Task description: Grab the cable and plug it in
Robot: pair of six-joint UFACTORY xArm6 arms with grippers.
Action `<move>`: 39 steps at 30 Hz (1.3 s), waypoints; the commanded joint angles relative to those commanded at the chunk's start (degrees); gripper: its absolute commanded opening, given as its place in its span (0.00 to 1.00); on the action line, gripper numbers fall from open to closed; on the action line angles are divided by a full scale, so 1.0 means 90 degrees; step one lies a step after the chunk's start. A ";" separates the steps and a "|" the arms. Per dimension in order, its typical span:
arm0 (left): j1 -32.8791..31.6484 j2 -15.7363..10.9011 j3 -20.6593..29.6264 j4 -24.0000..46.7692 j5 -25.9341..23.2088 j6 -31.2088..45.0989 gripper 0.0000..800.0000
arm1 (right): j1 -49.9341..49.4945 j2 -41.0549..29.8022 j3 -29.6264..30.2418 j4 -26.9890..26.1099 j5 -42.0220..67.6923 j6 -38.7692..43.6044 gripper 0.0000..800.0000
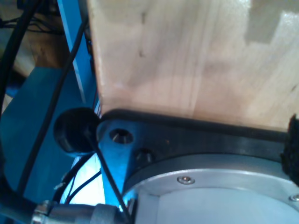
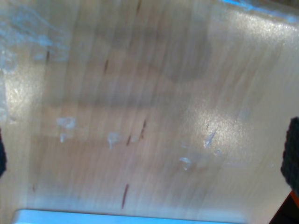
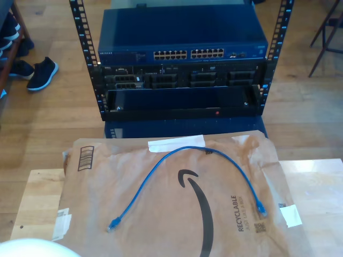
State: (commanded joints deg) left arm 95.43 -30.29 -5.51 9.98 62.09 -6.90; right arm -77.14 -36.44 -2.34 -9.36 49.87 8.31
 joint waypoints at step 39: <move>-0.7170 0.0879 -0.3937 -0.2481 0.2530 -0.6945 1.00 | 1.1448 0.1475 -0.4396 0.0361 0.2315 0.9250 1.00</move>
State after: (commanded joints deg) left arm 30.90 -22.37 -40.93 -12.35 84.86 -69.41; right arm 25.89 -23.16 -41.90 -6.11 70.70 91.56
